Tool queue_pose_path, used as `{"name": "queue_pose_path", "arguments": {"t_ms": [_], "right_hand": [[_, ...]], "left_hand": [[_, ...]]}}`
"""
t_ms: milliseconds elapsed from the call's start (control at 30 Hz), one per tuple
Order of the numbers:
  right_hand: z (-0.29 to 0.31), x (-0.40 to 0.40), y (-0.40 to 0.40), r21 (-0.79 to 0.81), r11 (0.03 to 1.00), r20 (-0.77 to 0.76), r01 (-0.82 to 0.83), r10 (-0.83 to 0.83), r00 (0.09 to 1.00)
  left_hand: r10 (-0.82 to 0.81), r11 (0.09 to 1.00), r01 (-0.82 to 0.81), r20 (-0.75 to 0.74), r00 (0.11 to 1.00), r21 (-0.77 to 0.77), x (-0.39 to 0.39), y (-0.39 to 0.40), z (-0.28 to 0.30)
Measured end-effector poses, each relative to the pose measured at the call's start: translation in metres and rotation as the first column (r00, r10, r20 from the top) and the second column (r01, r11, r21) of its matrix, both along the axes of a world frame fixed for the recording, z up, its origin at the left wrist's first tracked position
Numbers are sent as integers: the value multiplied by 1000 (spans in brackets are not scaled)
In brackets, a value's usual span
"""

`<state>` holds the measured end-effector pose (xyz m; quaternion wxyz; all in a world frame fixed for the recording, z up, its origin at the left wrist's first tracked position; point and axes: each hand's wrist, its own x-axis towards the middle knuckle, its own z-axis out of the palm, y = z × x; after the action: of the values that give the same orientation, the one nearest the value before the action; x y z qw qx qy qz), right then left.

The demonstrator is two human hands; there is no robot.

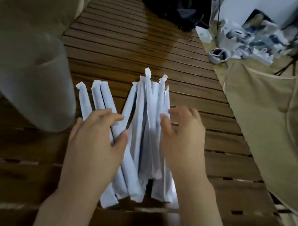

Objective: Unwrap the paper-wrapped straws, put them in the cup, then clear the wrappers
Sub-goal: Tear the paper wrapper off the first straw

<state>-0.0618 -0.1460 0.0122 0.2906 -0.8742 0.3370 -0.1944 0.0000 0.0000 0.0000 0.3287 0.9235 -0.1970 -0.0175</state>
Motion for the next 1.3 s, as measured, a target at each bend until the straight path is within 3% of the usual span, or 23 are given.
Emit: {"name": "queue_pose_path", "arguments": {"t_ms": [300, 533, 700, 833, 1000, 1300], "right_hand": [[-4, -19, 24, -53, 990, -120, -128, 121, 985], [7, -39, -1, 6, 999, -177, 43, -41, 983], [19, -49, -23, 34, 983, -180, 179, -170, 969], [16, -54, -24, 81, 989, -246, 127, -104, 964], [5, -56, -21, 58, 994, -366, 88, -61, 928], [3, -53, -12, 96, 995, -334, 41, -7, 942]], "left_hand": [[-82, 997, 82, -50, 995, -8, -26, 30, 16], [-140, 982, 155, -134, 981, 109, -38, 35, 22], [-155, 979, 164, -83, 984, 118, -43, 36, 27], [-178, 980, 184, -73, 981, 81, -45, 32, 34], [-241, 957, 255, -115, 964, 139, -42, 33, 26], [-347, 909, 380, -192, 918, 170, -49, 24, 21]]}}
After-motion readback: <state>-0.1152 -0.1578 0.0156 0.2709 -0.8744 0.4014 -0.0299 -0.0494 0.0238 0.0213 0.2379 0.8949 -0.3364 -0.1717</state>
